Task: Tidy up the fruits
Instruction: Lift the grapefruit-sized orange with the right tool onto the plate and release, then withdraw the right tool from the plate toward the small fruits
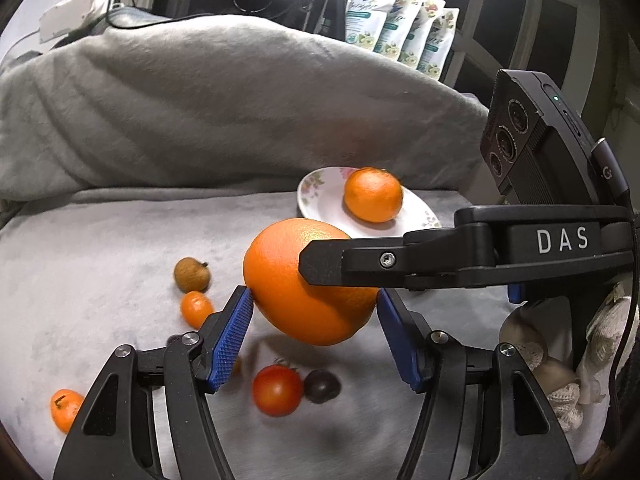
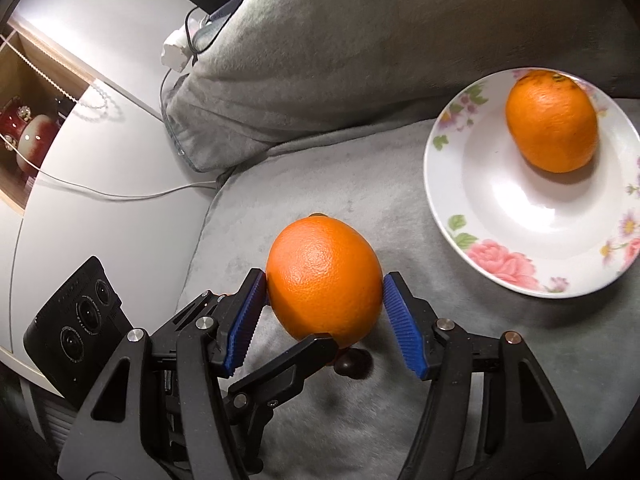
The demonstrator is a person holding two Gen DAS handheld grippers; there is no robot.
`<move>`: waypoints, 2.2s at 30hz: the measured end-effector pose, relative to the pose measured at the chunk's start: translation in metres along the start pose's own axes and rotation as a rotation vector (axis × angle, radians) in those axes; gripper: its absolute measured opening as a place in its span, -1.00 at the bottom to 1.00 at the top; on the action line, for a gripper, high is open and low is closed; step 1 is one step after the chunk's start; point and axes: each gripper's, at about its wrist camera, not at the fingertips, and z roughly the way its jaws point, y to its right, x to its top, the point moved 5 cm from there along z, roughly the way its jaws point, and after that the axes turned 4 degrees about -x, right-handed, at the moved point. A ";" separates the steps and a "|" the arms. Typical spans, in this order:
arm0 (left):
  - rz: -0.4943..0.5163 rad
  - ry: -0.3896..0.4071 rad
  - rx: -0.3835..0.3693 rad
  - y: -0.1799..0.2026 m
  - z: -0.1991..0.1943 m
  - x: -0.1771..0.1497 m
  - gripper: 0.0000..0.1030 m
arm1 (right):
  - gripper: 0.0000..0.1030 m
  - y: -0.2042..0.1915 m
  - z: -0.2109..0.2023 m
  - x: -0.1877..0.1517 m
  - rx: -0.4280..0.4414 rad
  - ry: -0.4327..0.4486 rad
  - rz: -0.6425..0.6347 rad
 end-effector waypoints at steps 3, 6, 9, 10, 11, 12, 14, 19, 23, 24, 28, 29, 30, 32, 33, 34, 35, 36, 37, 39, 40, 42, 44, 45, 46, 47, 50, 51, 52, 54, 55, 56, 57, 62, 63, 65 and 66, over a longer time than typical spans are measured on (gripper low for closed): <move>0.005 0.002 -0.011 0.006 0.003 0.003 0.24 | 0.24 0.006 -0.009 0.002 -0.003 0.012 0.010; 0.013 0.004 -0.020 0.013 0.006 0.007 0.24 | 0.24 0.012 -0.016 0.003 -0.008 0.023 0.020; 0.019 0.002 -0.029 0.021 0.013 0.011 0.24 | 0.24 0.021 -0.025 0.004 -0.014 0.036 0.030; 0.022 0.002 -0.031 0.023 0.016 0.012 0.24 | 0.24 0.023 -0.026 0.004 -0.016 0.038 0.032; 0.023 0.001 -0.033 0.026 0.017 0.013 0.24 | 0.24 0.026 -0.028 0.005 -0.018 0.042 0.035; 0.024 0.000 -0.035 0.027 0.019 0.013 0.24 | 0.24 0.029 -0.030 0.005 -0.020 0.045 0.040; 0.023 0.000 -0.037 0.031 0.023 0.015 0.24 | 0.24 0.033 -0.033 0.007 -0.024 0.051 0.048; 0.020 -0.010 -0.042 0.037 0.034 0.017 0.24 | 0.24 0.047 -0.039 0.010 -0.033 0.057 0.067; 0.033 -0.010 -0.043 0.043 0.041 0.022 0.24 | 0.24 0.055 -0.043 0.014 -0.028 0.068 0.088; 0.034 -0.010 -0.045 0.043 0.042 0.022 0.24 | 0.24 0.055 -0.044 0.015 -0.030 0.072 0.090; 0.033 -0.017 -0.058 0.046 0.048 0.026 0.24 | 0.24 0.061 -0.049 0.019 -0.050 0.090 0.098; 0.037 -0.018 -0.060 0.047 0.049 0.027 0.24 | 0.24 0.062 -0.050 0.019 -0.049 0.093 0.105; 0.041 -0.020 -0.062 0.048 0.050 0.028 0.24 | 0.24 0.064 -0.052 0.020 -0.047 0.096 0.111; 0.053 -0.024 -0.059 0.051 0.050 0.029 0.20 | 0.24 0.066 -0.054 0.020 -0.048 0.104 0.119; 0.064 -0.017 -0.054 0.052 0.049 0.030 0.20 | 0.23 0.067 -0.056 0.020 -0.050 0.116 0.121; 0.072 -0.012 -0.053 0.053 0.047 0.030 0.20 | 0.23 0.067 -0.060 0.021 -0.048 0.138 0.121; 0.074 -0.009 -0.051 0.053 0.046 0.031 0.20 | 0.23 0.068 -0.064 0.022 -0.048 0.148 0.120; 0.075 -0.004 -0.047 0.052 0.043 0.032 0.20 | 0.23 0.068 -0.068 0.023 -0.050 0.159 0.118; 0.075 -0.004 -0.044 0.051 0.041 0.032 0.20 | 0.23 0.068 -0.073 0.024 -0.054 0.176 0.116; 0.078 -0.004 -0.040 0.049 0.037 0.032 0.20 | 0.23 0.068 -0.081 0.025 -0.058 0.198 0.109; 0.078 -0.005 -0.035 0.047 0.035 0.031 0.20 | 0.23 0.067 -0.085 0.026 -0.061 0.208 0.105; 0.069 -0.005 -0.030 0.044 0.031 0.029 0.20 | 0.24 0.064 -0.090 0.027 -0.064 0.224 0.097; 0.060 -0.004 -0.029 0.041 0.027 0.028 0.20 | 0.24 0.062 -0.096 0.026 -0.076 0.239 0.083; 0.058 -0.004 -0.028 0.039 0.024 0.027 0.20 | 0.24 0.061 -0.099 0.024 -0.084 0.246 0.077; 0.058 -0.004 -0.029 0.039 0.023 0.026 0.20 | 0.24 0.060 -0.101 0.022 -0.096 0.253 0.067; 0.058 -0.005 -0.029 0.039 0.021 0.025 0.20 | 0.24 0.060 -0.103 0.022 -0.104 0.257 0.060; 0.057 0.003 -0.028 0.038 0.016 0.023 0.20 | 0.24 0.057 -0.107 0.017 -0.129 0.267 0.039; 0.057 0.010 -0.026 0.038 0.013 0.022 0.20 | 0.24 0.054 -0.108 0.015 -0.138 0.270 0.027; 0.058 0.016 -0.025 0.037 0.011 0.023 0.20 | 0.24 0.053 -0.108 0.014 -0.145 0.273 0.019; 0.063 0.031 -0.023 0.037 0.006 0.023 0.20 | 0.24 0.049 -0.109 0.011 -0.164 0.279 -0.004; 0.068 0.039 -0.022 0.036 0.002 0.023 0.20 | 0.24 0.046 -0.110 0.010 -0.173 0.282 -0.017; 0.072 0.045 -0.019 0.035 -0.001 0.023 0.20 | 0.24 0.043 -0.110 0.008 -0.182 0.286 -0.029; 0.075 0.055 -0.014 0.033 -0.006 0.022 0.20 | 0.24 0.041 -0.110 0.007 -0.188 0.289 -0.038; 0.061 0.083 0.011 0.019 -0.026 0.021 0.20 | 0.24 0.030 -0.109 0.000 -0.209 0.298 -0.081; 0.057 0.087 0.020 0.014 -0.030 0.020 0.20 | 0.24 0.029 -0.109 -0.001 -0.212 0.299 -0.086; 0.046 0.096 0.041 0.004 -0.039 0.019 0.20 | 0.24 0.025 -0.107 -0.003 -0.211 0.302 -0.094; 0.038 0.101 0.052 -0.002 -0.044 0.018 0.20 | 0.24 0.024 -0.106 -0.004 -0.208 0.305 -0.097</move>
